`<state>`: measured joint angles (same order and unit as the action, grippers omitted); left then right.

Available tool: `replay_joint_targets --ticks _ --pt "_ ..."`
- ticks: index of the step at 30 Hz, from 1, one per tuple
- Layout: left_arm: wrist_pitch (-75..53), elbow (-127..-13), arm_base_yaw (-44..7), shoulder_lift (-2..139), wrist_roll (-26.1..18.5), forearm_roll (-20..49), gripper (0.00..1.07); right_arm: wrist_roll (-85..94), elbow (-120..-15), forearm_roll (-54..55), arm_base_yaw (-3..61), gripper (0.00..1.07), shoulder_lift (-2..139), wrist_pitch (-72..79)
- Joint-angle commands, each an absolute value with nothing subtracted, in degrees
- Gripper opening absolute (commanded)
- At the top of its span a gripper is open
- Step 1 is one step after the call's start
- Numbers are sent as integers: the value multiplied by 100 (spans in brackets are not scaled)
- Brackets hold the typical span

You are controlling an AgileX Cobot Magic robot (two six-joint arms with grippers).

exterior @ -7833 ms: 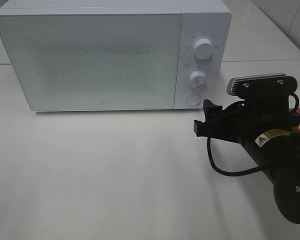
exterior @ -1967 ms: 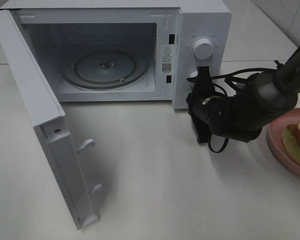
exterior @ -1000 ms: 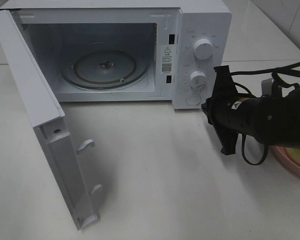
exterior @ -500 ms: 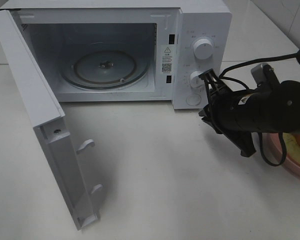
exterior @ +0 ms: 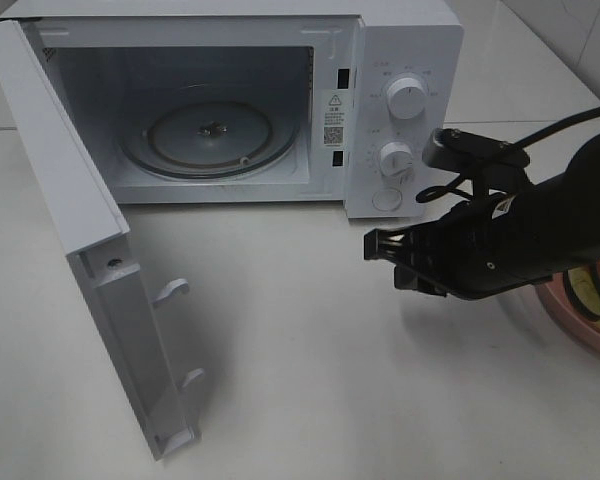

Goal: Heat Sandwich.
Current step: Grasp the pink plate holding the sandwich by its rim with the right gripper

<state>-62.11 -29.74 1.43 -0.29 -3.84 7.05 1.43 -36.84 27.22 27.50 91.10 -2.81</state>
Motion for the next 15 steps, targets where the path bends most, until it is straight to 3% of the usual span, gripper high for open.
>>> replay_joint_targets --ticks 1,4,7,8,10,12,15 --pt "-6136 -2962 120 -160 -361 733 96 985 -3925 2659 2727 30 8995 -1180" --pt "-6136 -2962 120 -160 -361 733 96 1008 -4068 2555 2727 38 8995 -1501" --pt "-6136 -2962 120 -160 -361 733 96 917 -4320 2017 2727 56 8995 -1942" --pt "-6136 -2962 120 -160 -361 733 96 917 -4320 2017 2727 56 8995 -1942" --pt "-6136 -2962 120 -160 -361 733 96 739 -4521 1495 2727 72 8995 -2212" --pt "-6136 -2962 120 -160 -361 733 96 579 -4664 1232 2727 81 8995 -2406" --pt "-6136 -2962 120 -160 -361 733 96 435 -4910 825 2727 86 8995 -2773"
